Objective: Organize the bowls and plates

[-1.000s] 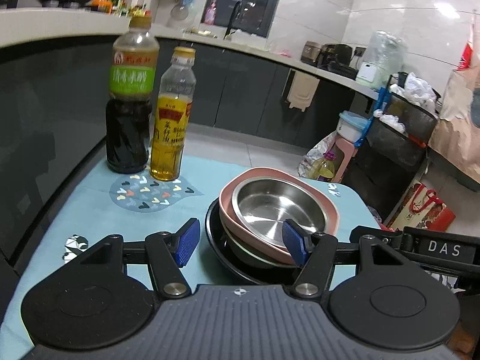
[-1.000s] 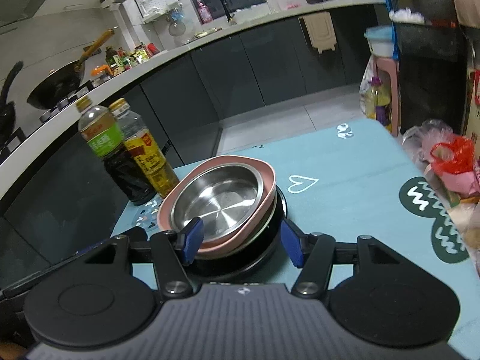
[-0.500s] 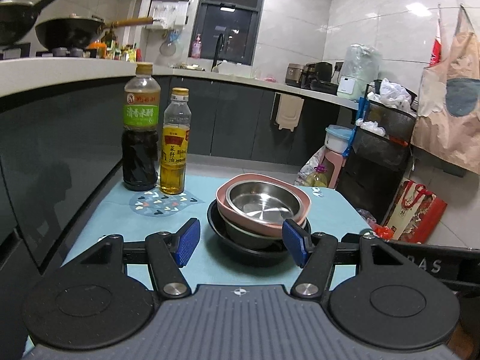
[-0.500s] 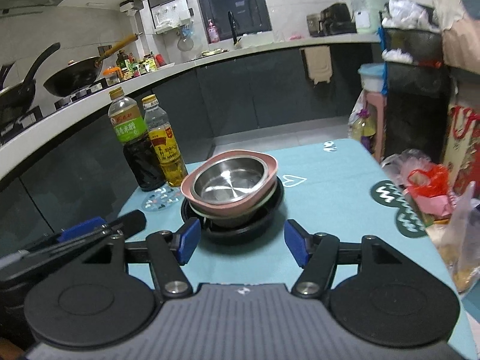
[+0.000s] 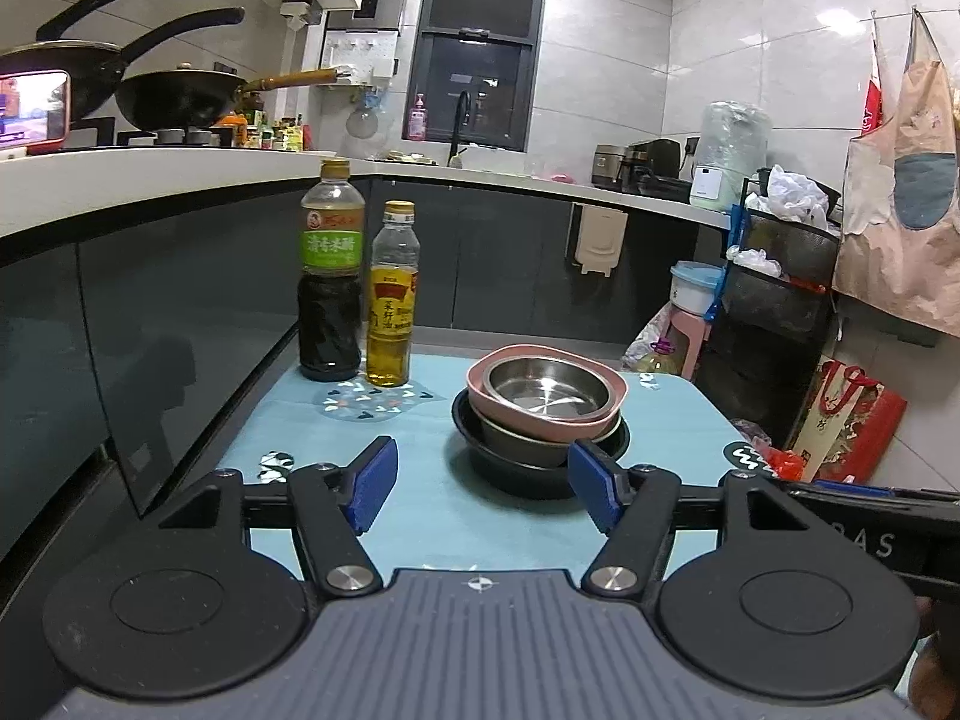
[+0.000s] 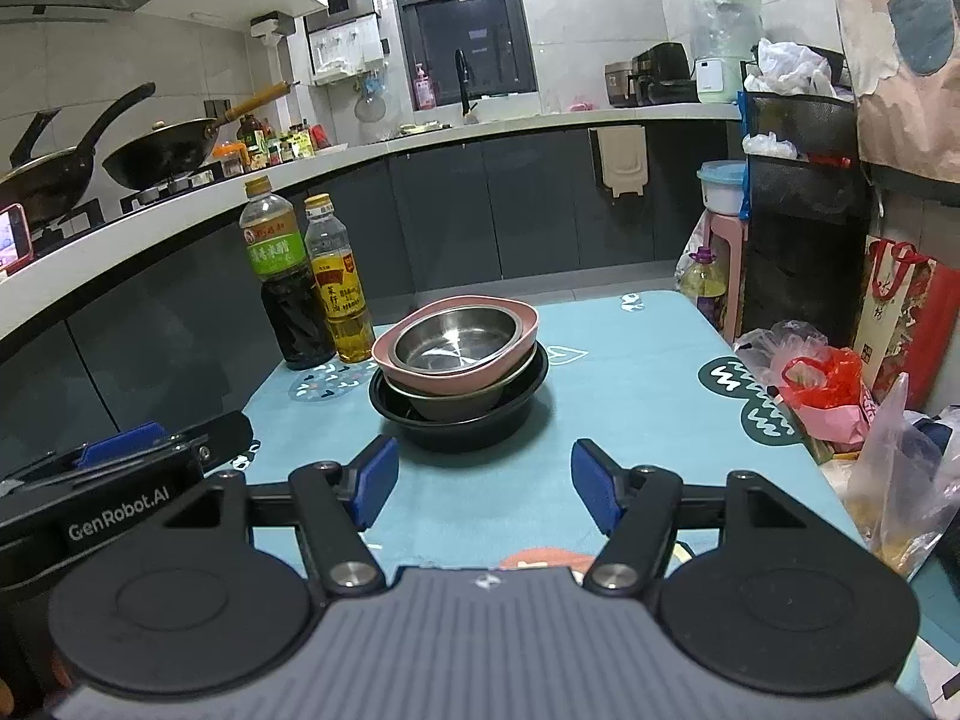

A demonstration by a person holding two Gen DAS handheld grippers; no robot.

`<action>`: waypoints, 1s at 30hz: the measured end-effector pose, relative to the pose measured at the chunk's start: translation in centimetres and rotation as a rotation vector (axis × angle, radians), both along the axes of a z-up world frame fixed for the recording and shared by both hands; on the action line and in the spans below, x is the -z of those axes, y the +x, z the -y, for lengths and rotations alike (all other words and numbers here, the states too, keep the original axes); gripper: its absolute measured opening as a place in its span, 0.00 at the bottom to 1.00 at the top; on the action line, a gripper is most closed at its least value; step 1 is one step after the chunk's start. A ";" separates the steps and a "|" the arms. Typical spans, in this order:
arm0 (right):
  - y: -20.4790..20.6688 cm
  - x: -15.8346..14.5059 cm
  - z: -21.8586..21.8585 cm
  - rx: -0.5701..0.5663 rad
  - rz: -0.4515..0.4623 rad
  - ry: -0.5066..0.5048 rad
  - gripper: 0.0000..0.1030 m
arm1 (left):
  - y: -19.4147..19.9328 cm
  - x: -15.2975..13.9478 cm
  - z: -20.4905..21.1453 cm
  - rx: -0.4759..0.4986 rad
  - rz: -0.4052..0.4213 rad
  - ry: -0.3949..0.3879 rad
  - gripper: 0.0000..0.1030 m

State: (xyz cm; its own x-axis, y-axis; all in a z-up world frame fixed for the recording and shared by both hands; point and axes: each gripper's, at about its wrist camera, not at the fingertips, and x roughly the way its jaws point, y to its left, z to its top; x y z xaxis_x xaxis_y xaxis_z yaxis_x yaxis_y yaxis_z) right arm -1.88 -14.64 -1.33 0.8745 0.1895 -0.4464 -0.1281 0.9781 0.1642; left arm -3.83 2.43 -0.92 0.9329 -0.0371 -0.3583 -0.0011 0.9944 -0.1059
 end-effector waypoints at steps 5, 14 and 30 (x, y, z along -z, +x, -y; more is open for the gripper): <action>-0.7 0.3 -0.2 0.002 0.008 -0.006 0.36 | -0.6 0.2 0.3 -0.033 -0.015 0.028 0.59; -0.8 0.8 0.0 0.023 -0.002 -0.002 0.36 | -1.0 0.5 0.7 -0.037 -0.035 0.047 0.59; -0.7 1.1 -0.3 0.018 -0.011 -0.006 0.36 | -0.9 0.7 0.6 -0.034 -0.043 0.055 0.59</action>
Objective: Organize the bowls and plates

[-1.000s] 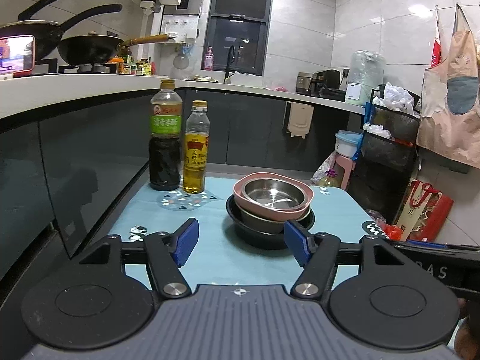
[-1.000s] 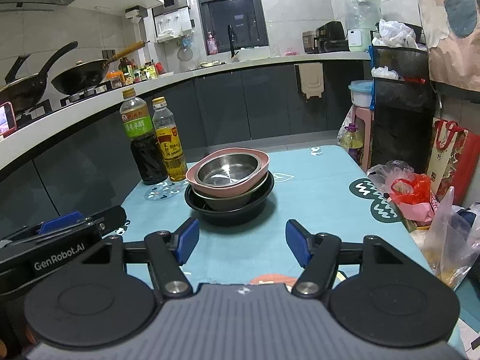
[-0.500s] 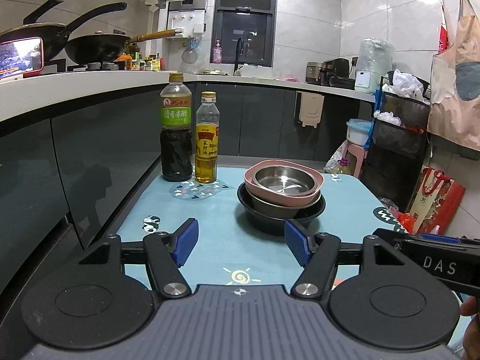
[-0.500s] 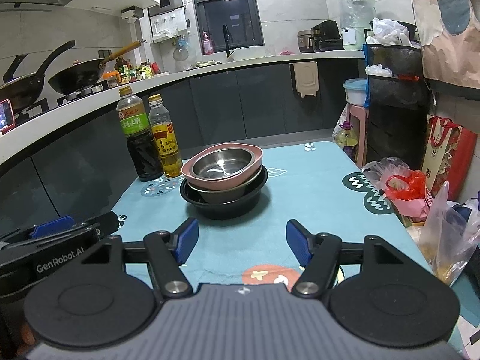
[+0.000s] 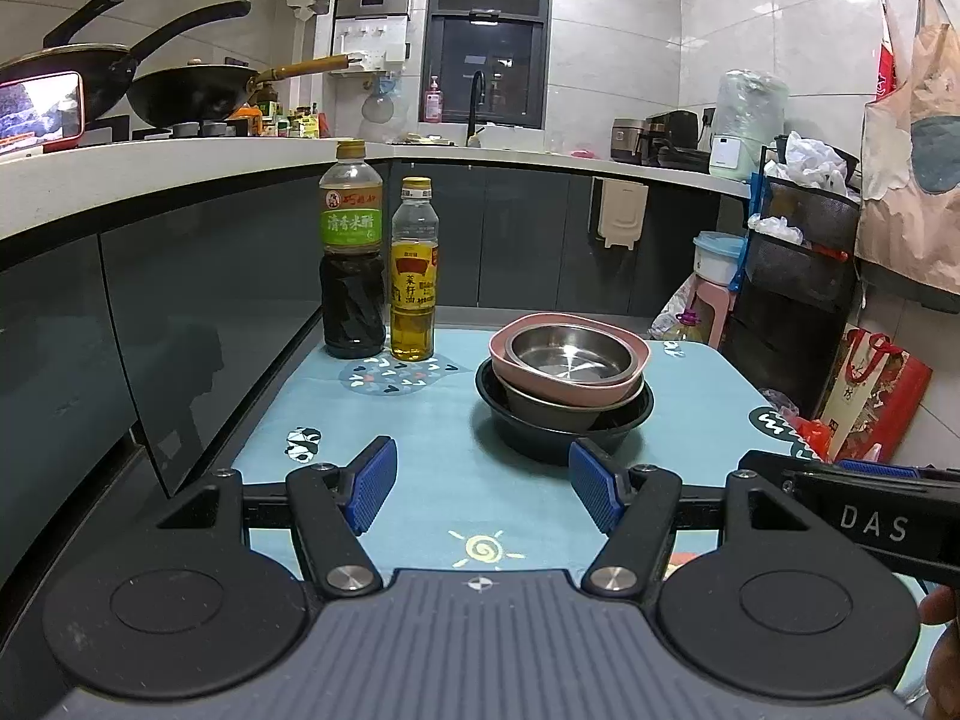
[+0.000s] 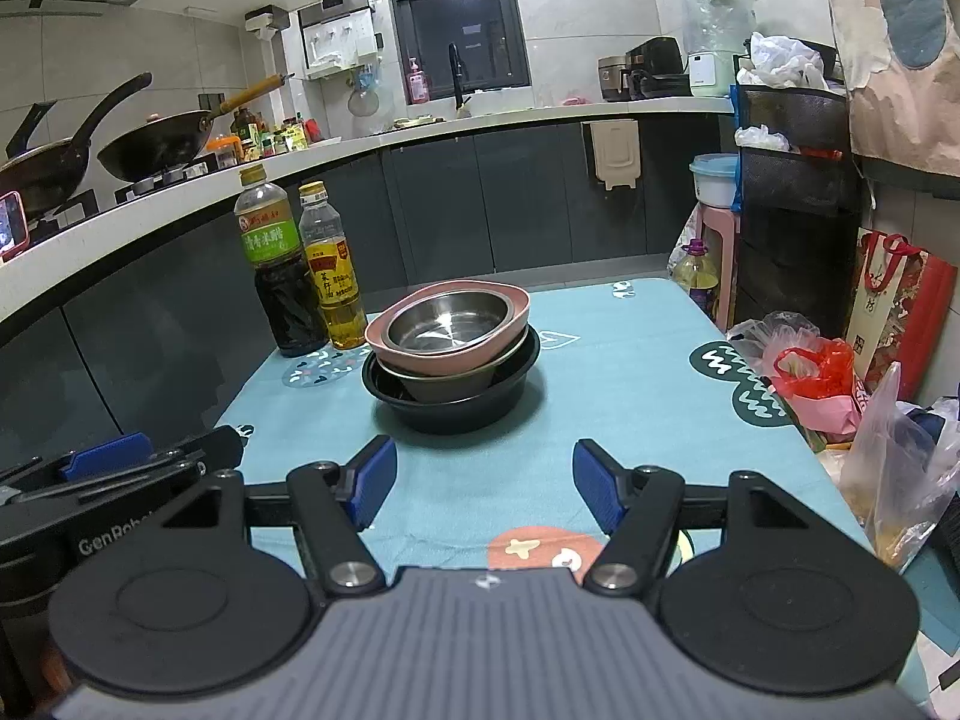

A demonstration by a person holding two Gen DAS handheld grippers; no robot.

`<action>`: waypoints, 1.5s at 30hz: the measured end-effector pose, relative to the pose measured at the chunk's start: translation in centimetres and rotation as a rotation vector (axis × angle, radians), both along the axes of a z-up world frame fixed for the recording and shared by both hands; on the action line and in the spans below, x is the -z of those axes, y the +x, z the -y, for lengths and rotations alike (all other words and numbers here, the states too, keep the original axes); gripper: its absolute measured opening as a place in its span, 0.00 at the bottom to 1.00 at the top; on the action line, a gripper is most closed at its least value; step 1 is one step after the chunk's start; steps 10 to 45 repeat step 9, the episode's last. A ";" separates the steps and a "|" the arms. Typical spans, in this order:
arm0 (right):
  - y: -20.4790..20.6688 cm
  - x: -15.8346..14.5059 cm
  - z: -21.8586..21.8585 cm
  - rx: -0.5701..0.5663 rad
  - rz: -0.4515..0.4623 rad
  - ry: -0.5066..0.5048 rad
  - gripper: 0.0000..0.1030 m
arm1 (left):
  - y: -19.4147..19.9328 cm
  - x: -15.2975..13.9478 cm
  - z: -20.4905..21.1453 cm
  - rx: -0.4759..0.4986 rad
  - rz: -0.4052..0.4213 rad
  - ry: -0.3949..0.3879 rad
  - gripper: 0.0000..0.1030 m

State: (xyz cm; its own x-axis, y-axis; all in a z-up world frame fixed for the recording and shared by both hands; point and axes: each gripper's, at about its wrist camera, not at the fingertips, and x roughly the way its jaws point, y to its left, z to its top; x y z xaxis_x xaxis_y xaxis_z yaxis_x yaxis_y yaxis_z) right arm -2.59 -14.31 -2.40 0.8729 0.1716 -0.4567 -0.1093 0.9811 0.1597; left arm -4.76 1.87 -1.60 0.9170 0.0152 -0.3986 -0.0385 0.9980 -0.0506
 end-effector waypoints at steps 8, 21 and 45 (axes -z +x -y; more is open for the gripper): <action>0.1 0.1 -0.2 -0.005 -0.004 -0.006 0.36 | 0.1 0.2 0.0 -0.005 -0.006 0.002 0.59; 0.1 0.1 -0.2 -0.005 -0.003 -0.006 0.36 | 0.2 0.2 0.0 -0.008 -0.011 0.001 0.59; 0.1 0.1 -0.2 -0.005 -0.003 -0.006 0.36 | 0.2 0.2 0.0 -0.008 -0.011 0.001 0.59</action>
